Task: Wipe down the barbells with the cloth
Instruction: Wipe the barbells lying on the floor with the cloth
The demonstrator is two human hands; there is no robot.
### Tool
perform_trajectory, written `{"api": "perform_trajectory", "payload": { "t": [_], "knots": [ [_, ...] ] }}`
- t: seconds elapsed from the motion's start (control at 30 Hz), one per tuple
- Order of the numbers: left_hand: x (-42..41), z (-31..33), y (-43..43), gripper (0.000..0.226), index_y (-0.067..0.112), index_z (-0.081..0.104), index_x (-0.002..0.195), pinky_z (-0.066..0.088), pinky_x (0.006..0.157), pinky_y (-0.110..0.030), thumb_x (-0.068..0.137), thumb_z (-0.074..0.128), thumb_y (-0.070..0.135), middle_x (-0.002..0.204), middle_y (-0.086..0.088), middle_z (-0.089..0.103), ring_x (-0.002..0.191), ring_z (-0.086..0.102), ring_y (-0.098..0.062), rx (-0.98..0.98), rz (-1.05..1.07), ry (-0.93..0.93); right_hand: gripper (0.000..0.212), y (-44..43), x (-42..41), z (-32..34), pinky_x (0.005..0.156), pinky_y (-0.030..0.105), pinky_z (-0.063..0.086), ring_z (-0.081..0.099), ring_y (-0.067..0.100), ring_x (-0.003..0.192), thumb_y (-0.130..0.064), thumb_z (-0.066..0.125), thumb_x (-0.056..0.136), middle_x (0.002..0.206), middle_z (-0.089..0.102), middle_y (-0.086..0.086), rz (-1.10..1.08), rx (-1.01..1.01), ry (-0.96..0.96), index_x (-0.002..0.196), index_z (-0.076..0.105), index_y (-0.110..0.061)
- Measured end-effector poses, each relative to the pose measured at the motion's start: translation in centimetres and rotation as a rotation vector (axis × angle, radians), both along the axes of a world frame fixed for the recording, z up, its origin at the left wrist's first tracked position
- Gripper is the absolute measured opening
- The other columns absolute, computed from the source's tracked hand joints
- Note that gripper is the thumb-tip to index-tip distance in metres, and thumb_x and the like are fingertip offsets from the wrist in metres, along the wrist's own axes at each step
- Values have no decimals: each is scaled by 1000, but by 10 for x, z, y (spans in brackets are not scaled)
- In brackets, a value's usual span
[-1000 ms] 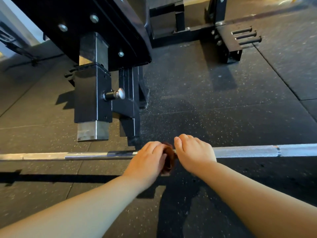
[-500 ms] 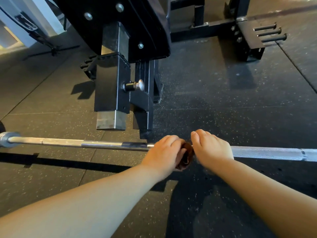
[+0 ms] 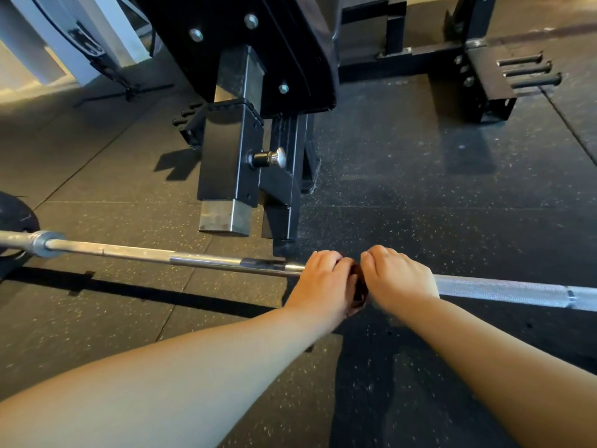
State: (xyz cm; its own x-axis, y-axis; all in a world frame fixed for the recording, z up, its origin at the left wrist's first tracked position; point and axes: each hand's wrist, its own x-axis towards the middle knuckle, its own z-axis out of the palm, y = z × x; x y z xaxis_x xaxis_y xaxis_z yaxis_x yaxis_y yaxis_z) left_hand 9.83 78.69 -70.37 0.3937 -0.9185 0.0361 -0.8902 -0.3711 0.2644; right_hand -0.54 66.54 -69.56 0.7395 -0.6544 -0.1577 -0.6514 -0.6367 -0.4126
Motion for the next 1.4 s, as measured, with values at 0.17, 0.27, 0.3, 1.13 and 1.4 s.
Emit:
{"api": "perform_trajectory", "payload": {
  "t": [0.17, 0.27, 0.3, 1.13, 1.4],
  "knots": [
    [44, 1, 18, 36, 21, 60, 126, 42, 103, -31, 108, 35, 40, 120, 5, 56, 116, 49, -14, 53, 1, 3, 36, 0, -7, 7, 86, 39, 44, 59, 25, 104, -36, 26, 108, 115, 63, -2, 18, 25, -1, 113, 58, -21],
    [53, 0, 18, 32, 21, 61, 103, 42, 93, -29, 108, 31, 32, 102, 6, 55, 105, 53, -16, 61, 192, 4, 35, 2, -7, 6, 90, 38, 45, 59, 23, 103, -36, 27, 108, 115, 65, -3, 41, -1, -8, 114, 59, -22],
    [50, 3, 13, 32, 21, 59, 96, 42, 88, -31, 108, 32, 30, 97, 4, 54, 102, 54, -19, 54, 258, 10, 35, 4, -6, 5, 92, 37, 44, 59, 22, 105, -36, 29, 108, 117, 65, -3, 43, -8, -13, 116, 60, -23],
    [37, 10, -17, 38, 28, 35, 145, 38, 71, -36, 109, 28, 39, 86, 13, 54, 80, 54, -17, -101, 460, 362, 99, 43, 32, -15, 123, 46, 29, 50, 31, 135, -46, 54, 90, 147, 50, 16, 380, -384, 6, 158, 3, 7],
    [33, -7, -7, 35, 22, 53, 136, 45, 77, -34, 105, 36, 27, 109, 6, 71, 97, 65, -20, -344, 518, 359, 62, 26, 63, 29, 98, 39, 46, 52, 22, 103, -49, 45, 103, 129, 49, 11, 661, -289, 506, 149, 35, -9]
  ]
}}
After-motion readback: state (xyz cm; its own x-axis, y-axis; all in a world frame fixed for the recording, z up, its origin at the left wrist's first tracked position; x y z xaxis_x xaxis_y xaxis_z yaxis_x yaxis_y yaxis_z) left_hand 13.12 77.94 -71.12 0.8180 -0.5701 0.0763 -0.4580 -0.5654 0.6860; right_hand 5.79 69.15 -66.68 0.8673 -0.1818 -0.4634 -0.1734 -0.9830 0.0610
